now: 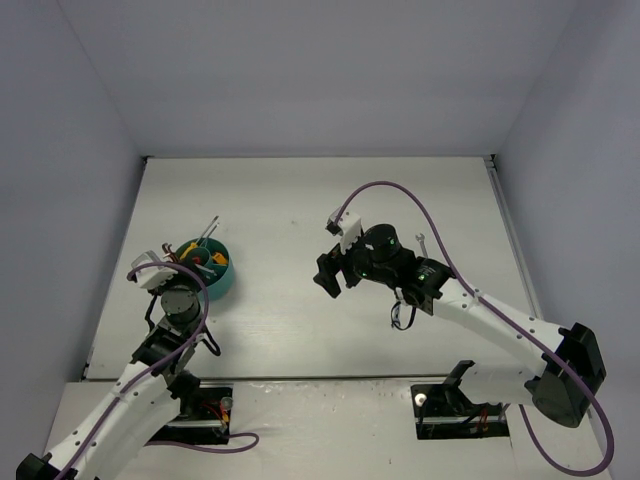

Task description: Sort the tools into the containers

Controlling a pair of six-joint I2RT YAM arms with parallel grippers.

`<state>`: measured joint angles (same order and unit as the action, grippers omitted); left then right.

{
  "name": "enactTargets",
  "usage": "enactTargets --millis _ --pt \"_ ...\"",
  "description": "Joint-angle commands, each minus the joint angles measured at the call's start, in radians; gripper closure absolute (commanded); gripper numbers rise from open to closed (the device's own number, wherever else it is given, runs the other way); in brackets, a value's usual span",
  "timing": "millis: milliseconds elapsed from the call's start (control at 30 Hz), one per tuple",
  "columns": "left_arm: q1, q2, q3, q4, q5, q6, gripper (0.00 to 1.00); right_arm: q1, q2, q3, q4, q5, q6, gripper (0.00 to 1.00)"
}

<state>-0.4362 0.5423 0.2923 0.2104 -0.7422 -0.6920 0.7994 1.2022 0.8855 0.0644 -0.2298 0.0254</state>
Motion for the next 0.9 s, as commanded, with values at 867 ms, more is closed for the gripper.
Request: enactTargets --millis 867 --pt "0.007 0.026 -0.005 -0.113 -0.047 0.061 1.00 -0.020 -0.006 0.017 0.074 -0.040 0.005 0.21"
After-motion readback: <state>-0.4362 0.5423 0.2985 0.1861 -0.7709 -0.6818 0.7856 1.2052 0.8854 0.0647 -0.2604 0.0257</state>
